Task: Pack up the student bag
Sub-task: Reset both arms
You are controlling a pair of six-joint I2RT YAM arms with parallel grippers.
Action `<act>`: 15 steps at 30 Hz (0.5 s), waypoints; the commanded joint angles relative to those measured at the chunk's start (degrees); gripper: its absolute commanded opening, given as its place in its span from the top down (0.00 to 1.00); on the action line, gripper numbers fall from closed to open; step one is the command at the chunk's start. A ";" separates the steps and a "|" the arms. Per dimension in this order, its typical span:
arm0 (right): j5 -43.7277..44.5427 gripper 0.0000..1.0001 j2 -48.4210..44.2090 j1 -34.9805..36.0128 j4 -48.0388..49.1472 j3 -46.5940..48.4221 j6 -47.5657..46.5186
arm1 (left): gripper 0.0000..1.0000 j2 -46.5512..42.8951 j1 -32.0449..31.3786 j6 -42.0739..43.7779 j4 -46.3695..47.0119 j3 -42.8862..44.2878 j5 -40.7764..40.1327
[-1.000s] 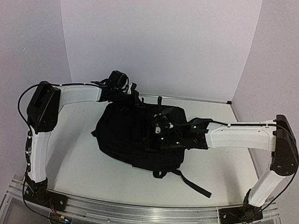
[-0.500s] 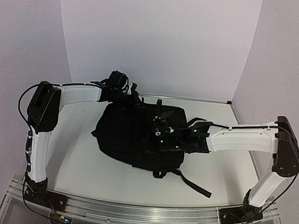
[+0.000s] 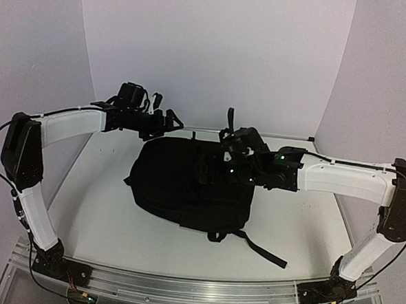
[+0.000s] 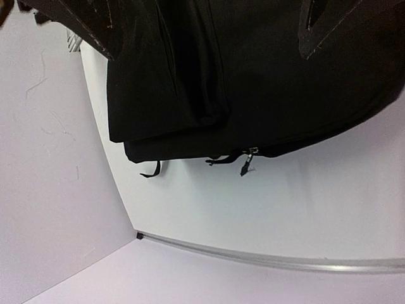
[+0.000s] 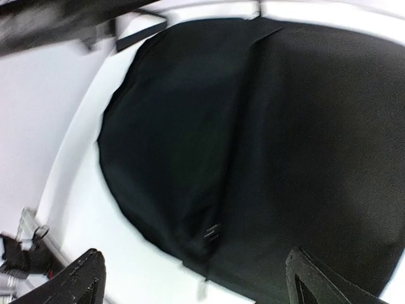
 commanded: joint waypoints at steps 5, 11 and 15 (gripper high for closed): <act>2.15 0.02 -3.95 -18.06 -0.96 -2.88 -9.54 | 0.00 -14.42 15.66 4.59 -1.60 -14.51 -3.46; -4.45 0.02 -8.59 -34.25 4.18 -11.04 -12.26 | 0.00 -22.82 29.90 4.61 0.54 -24.27 -2.62; -4.87 0.02 -13.42 -41.54 7.85 -15.67 -13.08 | 0.00 -28.52 37.03 4.46 2.05 -29.59 -5.21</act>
